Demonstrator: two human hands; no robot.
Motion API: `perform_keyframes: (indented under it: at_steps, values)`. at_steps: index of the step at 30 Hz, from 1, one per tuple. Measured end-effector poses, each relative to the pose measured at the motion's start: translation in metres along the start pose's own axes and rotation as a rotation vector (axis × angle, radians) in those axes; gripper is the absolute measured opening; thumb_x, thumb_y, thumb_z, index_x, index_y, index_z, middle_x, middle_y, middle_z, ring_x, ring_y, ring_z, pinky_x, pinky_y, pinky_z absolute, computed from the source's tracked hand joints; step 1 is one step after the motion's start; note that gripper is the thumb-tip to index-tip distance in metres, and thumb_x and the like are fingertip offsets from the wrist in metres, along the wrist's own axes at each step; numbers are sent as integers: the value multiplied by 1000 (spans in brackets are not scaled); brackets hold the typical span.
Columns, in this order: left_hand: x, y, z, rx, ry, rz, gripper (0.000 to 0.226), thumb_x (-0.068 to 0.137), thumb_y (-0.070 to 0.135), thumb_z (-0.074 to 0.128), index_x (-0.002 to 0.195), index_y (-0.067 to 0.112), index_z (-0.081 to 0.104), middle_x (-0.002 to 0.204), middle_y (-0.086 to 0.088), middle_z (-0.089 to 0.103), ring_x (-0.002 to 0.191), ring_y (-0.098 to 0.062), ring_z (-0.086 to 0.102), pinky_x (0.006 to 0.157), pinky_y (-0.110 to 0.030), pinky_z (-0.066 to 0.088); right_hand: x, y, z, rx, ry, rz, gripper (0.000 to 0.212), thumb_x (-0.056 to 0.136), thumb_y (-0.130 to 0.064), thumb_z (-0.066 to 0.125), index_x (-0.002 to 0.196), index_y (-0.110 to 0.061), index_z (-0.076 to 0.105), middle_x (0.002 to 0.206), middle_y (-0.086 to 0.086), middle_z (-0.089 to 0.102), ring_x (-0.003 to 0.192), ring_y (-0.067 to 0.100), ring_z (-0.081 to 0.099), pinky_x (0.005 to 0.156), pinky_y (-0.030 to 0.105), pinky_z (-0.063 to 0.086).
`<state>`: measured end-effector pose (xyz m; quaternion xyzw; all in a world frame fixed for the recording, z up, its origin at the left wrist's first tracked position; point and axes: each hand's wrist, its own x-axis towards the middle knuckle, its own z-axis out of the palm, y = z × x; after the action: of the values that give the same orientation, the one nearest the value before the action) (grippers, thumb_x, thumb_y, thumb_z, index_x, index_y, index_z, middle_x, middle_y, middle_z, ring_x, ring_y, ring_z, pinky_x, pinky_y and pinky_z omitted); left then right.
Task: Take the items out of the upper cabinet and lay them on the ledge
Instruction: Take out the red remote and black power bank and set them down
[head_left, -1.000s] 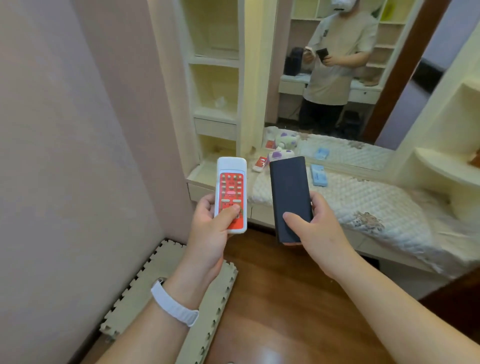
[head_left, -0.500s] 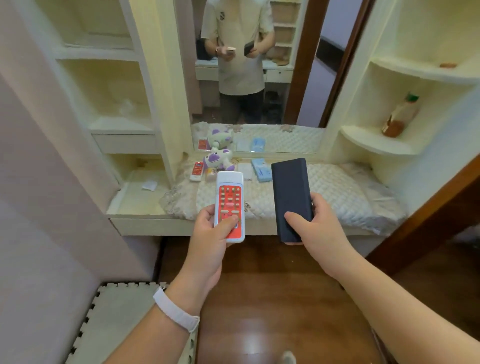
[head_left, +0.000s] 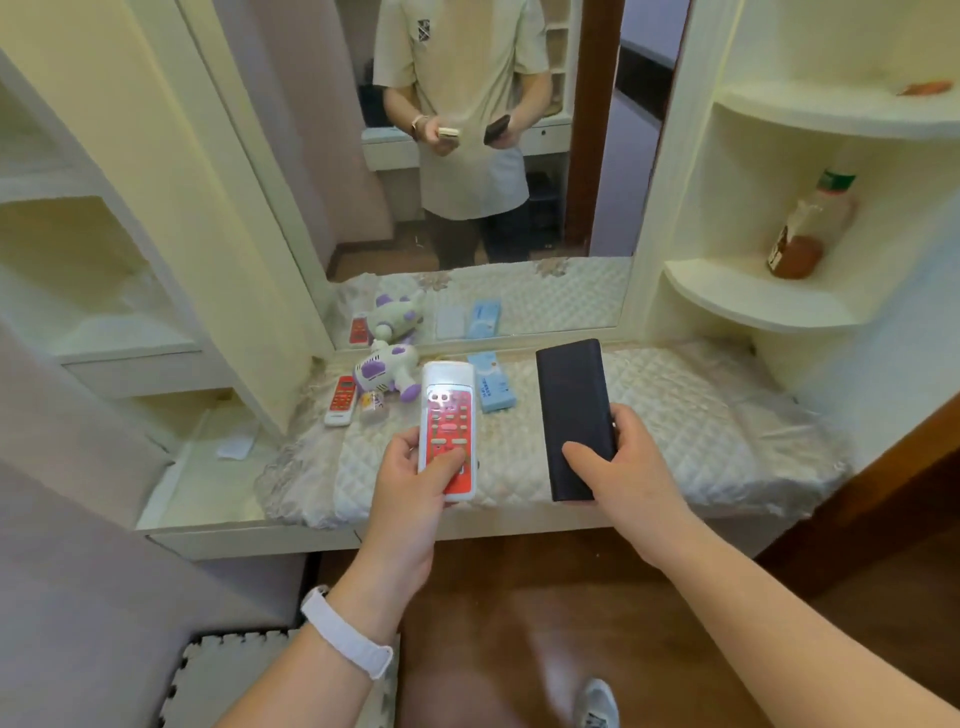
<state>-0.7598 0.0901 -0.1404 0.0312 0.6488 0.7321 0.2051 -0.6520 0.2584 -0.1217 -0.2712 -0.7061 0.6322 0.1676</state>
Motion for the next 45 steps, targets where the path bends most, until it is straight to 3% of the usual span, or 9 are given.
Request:
perform_keyframes:
  at_steps: [4,11,19,24,27,32,38,40,45]
  values:
    - [47,7,47,7,43,3,25,89,7,64,111,15,57,105,-12,72,89,-21,70,65,-30,54,52,5,-42,15,-2,21,33,93,-14,62,118,-24,45,106,-8,59,87,8,62,51,13,51]
    - [96,-10,102,31,74,-31,27,89,7,64,115,8,56,103,-14,72,90,-26,69,70,-35,53,126,26,-82,-2,-55,67,27,93,-13,61,115,-22,48,104,-6,61,86,8,63,52,13,50]
    - [160,-37,112,74,136,-132,28,89,7,64,114,12,54,102,-10,72,89,-25,69,73,-38,55,198,58,-72,-38,-93,174,25,94,-15,61,114,-23,50,104,-4,63,89,12,65,58,18,52]
    - [216,-58,116,73,123,-212,29,91,7,62,116,15,50,107,-7,68,91,-23,67,66,-31,52,242,82,-64,-145,-78,261,24,93,-17,62,112,-24,49,105,-3,63,90,14,64,72,32,57]
    - [251,-76,118,65,107,-294,27,91,6,62,113,17,50,107,-7,67,87,-20,67,63,-31,52,269,99,-61,-202,-94,330,24,93,-19,62,113,-22,49,104,-1,62,91,16,64,71,31,56]
    - [303,-104,131,101,28,-399,30,91,8,63,116,19,51,109,-4,67,96,-21,67,72,-34,54,309,132,-53,-241,-57,449,24,91,-18,63,112,-20,50,102,1,64,90,17,65,75,35,58]
    - [352,-128,146,277,-28,-451,25,90,15,65,99,33,50,105,3,64,97,-19,63,88,-40,54,348,158,-41,-235,-40,513,24,90,-18,64,110,-23,52,103,-1,65,89,13,65,66,22,50]
    - [363,-134,150,359,-37,-471,24,91,17,64,103,31,49,103,6,62,97,-16,61,91,-39,52,361,165,-36,-228,-45,531,20,90,-17,64,105,-23,53,102,0,67,88,13,67,64,22,50]
    - [380,-146,163,449,1,-478,24,92,16,60,110,26,48,96,7,60,85,-7,57,69,-26,45,384,184,-24,-199,-41,574,16,89,-19,67,98,-26,55,101,3,68,87,21,70,74,39,58]
